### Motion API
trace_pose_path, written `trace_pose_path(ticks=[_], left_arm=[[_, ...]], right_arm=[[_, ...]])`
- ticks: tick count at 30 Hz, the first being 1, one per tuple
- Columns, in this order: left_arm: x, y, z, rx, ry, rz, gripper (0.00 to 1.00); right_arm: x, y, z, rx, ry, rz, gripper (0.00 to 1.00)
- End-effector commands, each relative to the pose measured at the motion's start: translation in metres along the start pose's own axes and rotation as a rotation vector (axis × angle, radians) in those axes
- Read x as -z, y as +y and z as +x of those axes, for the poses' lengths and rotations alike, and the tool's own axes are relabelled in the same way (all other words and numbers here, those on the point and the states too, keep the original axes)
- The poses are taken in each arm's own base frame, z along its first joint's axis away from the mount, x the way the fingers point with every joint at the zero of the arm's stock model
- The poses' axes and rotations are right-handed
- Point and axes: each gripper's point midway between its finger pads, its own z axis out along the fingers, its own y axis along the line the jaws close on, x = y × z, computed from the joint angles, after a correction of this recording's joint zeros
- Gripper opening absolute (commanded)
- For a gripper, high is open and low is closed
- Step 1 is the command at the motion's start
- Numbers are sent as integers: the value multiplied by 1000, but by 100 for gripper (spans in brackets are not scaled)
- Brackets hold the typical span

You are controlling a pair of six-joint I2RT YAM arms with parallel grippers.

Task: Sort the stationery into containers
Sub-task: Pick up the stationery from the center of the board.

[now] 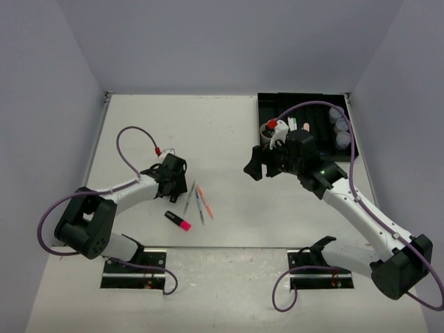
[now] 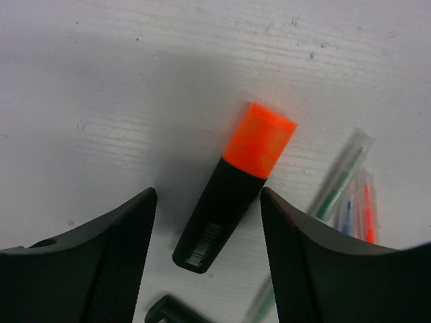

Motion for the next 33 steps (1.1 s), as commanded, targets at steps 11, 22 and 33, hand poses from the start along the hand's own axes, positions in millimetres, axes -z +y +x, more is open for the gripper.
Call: trace_pose_path(ticks=[11, 22, 33], left_arm=[[-15, 7, 6, 40, 3, -33, 35], [4, -8, -8, 72, -41, 73, 0], [90, -51, -58, 237, -233, 433, 0]], right_arm=[[-7, 5, -1, -1, -6, -39, 79], [-11, 10, -1, -30, -37, -75, 99], [-19, 90, 13, -61, 44, -567, 99]])
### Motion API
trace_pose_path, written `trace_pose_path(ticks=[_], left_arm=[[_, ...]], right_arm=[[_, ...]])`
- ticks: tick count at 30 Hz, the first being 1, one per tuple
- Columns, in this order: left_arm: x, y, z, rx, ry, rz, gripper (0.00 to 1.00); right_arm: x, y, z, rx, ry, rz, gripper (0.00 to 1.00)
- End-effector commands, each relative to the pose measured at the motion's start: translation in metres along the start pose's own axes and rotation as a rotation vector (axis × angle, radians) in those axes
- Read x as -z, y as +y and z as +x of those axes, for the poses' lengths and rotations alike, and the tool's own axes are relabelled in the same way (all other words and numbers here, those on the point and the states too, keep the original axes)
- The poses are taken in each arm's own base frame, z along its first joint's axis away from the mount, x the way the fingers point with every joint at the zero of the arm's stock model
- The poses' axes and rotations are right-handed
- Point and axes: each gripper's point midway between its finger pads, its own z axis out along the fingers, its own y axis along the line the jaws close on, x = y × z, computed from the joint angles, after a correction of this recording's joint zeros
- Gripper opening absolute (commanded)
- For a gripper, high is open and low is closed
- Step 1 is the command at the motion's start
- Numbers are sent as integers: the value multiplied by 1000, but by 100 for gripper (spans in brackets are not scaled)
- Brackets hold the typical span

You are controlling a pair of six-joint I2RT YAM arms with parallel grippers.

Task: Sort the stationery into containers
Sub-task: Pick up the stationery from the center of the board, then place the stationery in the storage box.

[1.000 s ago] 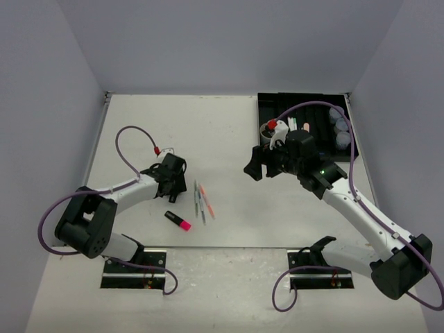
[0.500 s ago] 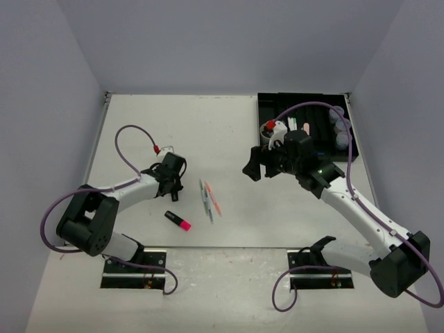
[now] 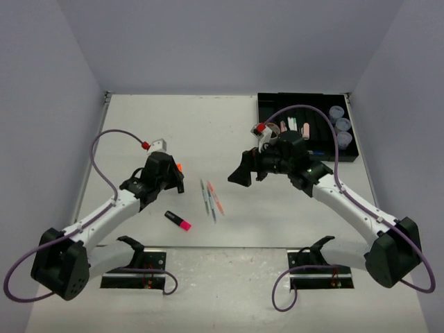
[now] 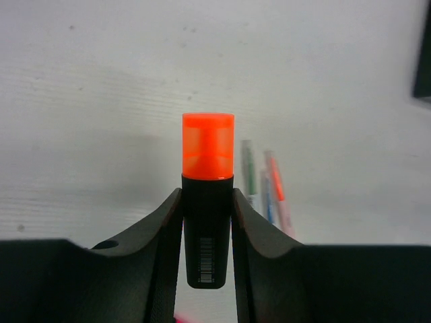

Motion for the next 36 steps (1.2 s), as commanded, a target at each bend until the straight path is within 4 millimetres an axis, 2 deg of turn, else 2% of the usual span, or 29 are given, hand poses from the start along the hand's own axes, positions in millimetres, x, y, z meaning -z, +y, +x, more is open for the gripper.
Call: trace_pose_path(ticks=[1, 4, 8, 13, 15, 18, 25, 28, 33, 35, 36], left_arm=[[28, -37, -19, 109, -58, 200, 0], [46, -55, -27, 168, -79, 309, 0], [72, -79, -36, 230, -92, 453, 0], [91, -93, -44, 268, -110, 541, 0], [94, -96, -43, 272, -104, 556, 0], [96, -102, -41, 267, -86, 587, 0], [94, -108, -29, 260, -44, 620, 0], [97, -110, -30, 261, -50, 637, 0], [105, -110, -38, 269, -88, 650, 0], [107, -110, -40, 269, -95, 652, 0], [107, -111, -40, 268, -95, 652, 0]], right_arm=[[-16, 52, 2, 4, 4, -259, 99], [-34, 66, -3, 2, -36, -232, 96], [-64, 69, -6, -47, -53, -126, 85], [-92, 88, 2, -65, 22, -155, 73], [-97, 90, 0, -69, 23, -154, 70], [-103, 96, -7, -78, 4, -163, 58], [-116, 85, -18, -86, -14, -82, 42], [-123, 78, -15, -92, 9, -51, 38], [-131, 70, -6, -106, 52, -17, 37], [-131, 69, -7, -106, 51, -8, 25], [-131, 68, -8, -106, 48, -5, 23]])
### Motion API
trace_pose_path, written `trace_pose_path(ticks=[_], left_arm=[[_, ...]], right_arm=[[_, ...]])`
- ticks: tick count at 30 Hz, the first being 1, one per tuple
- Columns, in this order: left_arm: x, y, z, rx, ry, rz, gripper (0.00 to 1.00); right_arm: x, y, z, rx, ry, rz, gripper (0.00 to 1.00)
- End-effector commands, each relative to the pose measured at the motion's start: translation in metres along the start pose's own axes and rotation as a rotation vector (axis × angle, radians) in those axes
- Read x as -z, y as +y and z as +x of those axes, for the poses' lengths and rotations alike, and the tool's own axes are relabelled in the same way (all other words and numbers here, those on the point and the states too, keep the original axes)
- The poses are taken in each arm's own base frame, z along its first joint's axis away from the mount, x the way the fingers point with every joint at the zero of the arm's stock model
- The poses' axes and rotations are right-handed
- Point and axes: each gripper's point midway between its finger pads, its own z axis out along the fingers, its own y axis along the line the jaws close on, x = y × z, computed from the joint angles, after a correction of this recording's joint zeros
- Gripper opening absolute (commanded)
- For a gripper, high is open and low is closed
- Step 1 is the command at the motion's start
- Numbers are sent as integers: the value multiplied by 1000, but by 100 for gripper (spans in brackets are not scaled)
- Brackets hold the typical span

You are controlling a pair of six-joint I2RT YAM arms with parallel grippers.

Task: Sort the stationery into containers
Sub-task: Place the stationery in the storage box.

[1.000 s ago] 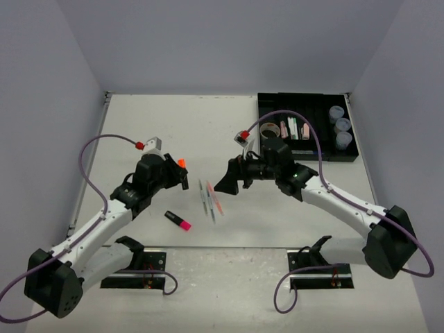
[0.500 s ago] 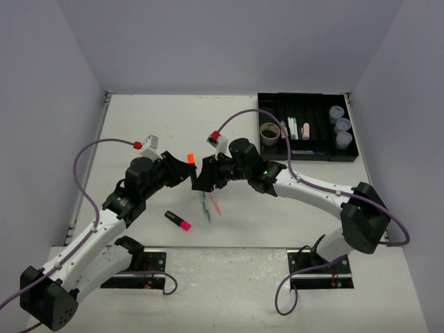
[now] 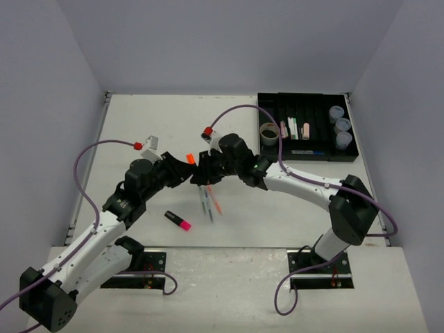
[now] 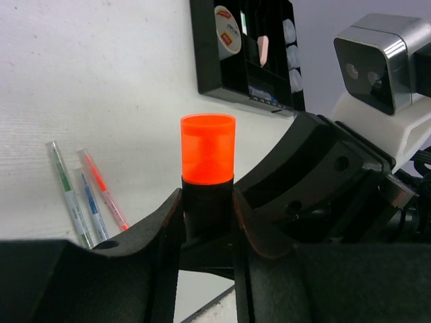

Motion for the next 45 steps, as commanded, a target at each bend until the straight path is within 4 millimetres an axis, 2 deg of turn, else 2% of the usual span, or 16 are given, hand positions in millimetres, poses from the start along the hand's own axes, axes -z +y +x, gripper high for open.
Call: trace_pose_path(ticks=[1, 2, 6, 7, 11, 13, 15, 16, 18, 20, 21, 23, 27, 31, 39, 45], left_arm=[[4, -19, -1, 0, 0, 80, 0], [4, -21, -2, -4, 0, 84, 3], [5, -20, -12, -61, -10, 29, 86], [6, -5, -13, -77, -4, -64, 100], [35, 1, -51, -196, -97, -249, 100], [56, -13, -67, -299, -120, -244, 100], [77, -32, -80, -358, -137, -224, 100], [86, -31, -81, -381, -133, -239, 100], [102, -38, -88, -430, -147, -235, 100], [111, -39, -89, -455, -154, -230, 100], [121, -40, -90, -490, -169, -218, 100], [134, -39, -93, -531, -199, -214, 100], [137, -22, -93, -571, -224, -258, 100], [122, 1, -79, -586, -174, -297, 100], [110, 4, -63, -553, -158, -229, 100], [107, 6, -60, -544, -153, -222, 100]], right_arm=[[-1, 7, -25, 19, -71, 25, 12], [0, 5, -24, 21, -71, 35, 0], [11, -16, -37, 48, -108, 124, 0], [16, -29, -42, 44, -119, 163, 0], [68, -125, -73, -10, -161, 458, 0], [121, -184, -98, -20, -211, 717, 0], [186, -250, -108, -56, -205, 951, 0], [207, -272, -115, -69, -207, 1022, 0], [250, -310, -134, -95, -227, 1130, 0], [274, -335, -136, -123, -204, 1195, 0], [292, -361, -145, -152, -201, 1237, 0], [313, -379, -161, -140, -187, 1294, 0], [327, -431, -149, -138, -40, 1360, 0], [328, -450, -149, -104, 4, 1349, 0], [289, -458, -108, -200, 63, 1186, 2], [286, -461, -85, -228, 105, 1199, 1]])
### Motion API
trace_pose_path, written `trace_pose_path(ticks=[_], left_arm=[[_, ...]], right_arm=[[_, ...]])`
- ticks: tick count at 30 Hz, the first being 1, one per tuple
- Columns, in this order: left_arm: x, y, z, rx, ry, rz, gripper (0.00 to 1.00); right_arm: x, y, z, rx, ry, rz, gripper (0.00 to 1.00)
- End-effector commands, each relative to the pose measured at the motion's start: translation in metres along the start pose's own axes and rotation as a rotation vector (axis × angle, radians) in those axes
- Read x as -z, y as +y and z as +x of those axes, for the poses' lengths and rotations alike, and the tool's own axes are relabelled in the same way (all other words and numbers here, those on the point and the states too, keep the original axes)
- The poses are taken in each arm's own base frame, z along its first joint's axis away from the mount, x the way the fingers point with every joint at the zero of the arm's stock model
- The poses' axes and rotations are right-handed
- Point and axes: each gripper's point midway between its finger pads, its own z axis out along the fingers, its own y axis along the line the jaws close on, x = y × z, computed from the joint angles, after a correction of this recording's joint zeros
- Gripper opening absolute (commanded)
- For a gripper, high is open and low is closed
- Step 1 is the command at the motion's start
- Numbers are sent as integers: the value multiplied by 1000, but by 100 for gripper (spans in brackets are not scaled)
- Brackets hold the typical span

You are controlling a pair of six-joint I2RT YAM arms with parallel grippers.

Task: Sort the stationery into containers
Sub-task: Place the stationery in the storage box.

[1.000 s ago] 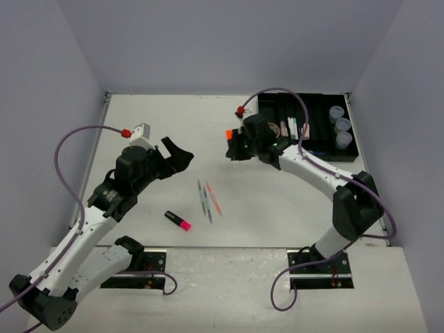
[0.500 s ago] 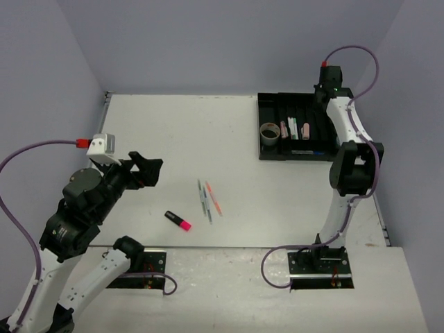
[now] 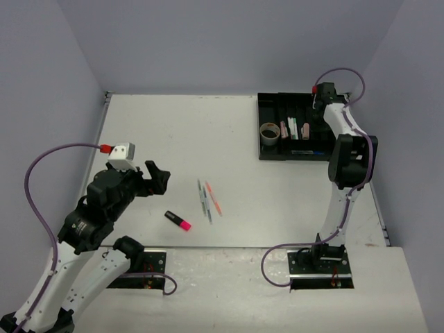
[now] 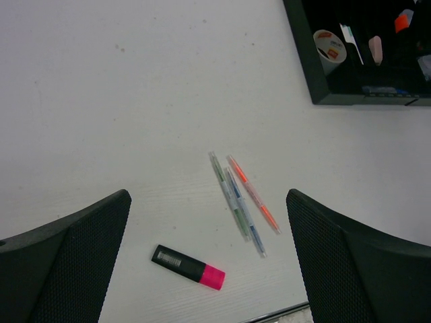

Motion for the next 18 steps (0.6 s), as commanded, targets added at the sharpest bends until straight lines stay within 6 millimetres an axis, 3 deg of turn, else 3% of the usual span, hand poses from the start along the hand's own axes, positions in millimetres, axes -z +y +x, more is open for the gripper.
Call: trace_pose_path(ticks=[1, 12, 18], left_arm=[[-3, -7, -5, -3, -31, 38, 100], [-5, -7, -3, 0, -27, 39, 100], [-5, -7, -2, 0, -26, 40, 100]], right_arm=[[7, -1, 7, 0, -2, -2, 1], [0, -1, 2, 5, -17, 8, 8], [1, -3, -5, 13, -33, 15, 20]])
